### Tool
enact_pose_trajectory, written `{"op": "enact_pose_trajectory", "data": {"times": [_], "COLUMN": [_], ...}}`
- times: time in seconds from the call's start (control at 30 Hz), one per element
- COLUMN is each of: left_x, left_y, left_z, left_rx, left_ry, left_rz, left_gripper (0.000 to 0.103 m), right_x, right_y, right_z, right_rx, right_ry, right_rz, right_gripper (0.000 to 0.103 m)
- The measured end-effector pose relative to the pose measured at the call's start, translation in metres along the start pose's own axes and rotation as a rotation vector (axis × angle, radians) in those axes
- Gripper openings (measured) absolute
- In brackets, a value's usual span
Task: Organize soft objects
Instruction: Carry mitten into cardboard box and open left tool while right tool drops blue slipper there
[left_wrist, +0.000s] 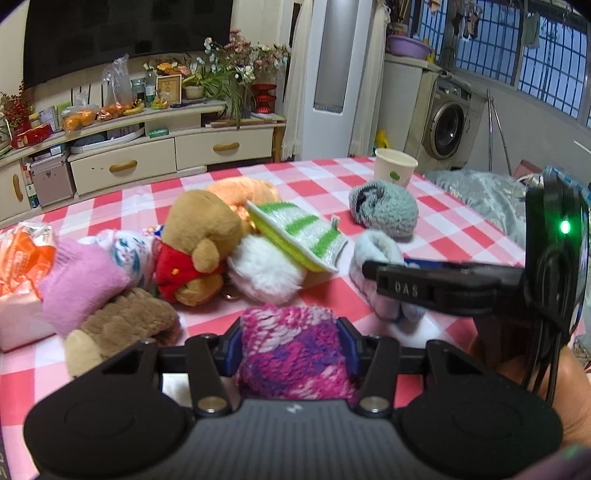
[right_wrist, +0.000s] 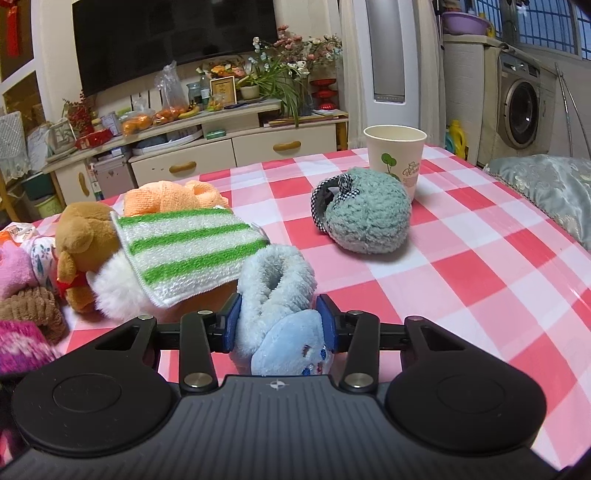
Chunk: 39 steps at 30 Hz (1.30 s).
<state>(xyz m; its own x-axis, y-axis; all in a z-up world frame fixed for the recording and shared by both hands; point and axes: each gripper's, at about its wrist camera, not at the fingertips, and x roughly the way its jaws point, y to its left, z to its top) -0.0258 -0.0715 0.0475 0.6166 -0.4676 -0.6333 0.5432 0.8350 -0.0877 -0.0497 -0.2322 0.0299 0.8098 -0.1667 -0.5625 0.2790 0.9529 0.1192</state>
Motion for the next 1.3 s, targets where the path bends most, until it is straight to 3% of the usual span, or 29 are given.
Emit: {"op": "enact_pose_trajectory", "data": {"times": [0.73,1.3], "left_x": [-0.069,-0.131], "left_y": [0.044,0.11], "left_z": [0.008,0.016], "left_rx": [-0.055,-0.171], "left_ry": [-0.14,-0.285], "left_rz": [0.017,0.144], "left_gripper": [0.05,0.05], "right_x": [-0.027,-0.049], "right_y": [0.021,0.094], "right_z": [-0.006,0.015], "right_rx": [0.013,-0.089], "right_ry": [-0.01,-0.093], "right_rz": [0.036,0.195], "right_gripper": [0.052,0.053]}}
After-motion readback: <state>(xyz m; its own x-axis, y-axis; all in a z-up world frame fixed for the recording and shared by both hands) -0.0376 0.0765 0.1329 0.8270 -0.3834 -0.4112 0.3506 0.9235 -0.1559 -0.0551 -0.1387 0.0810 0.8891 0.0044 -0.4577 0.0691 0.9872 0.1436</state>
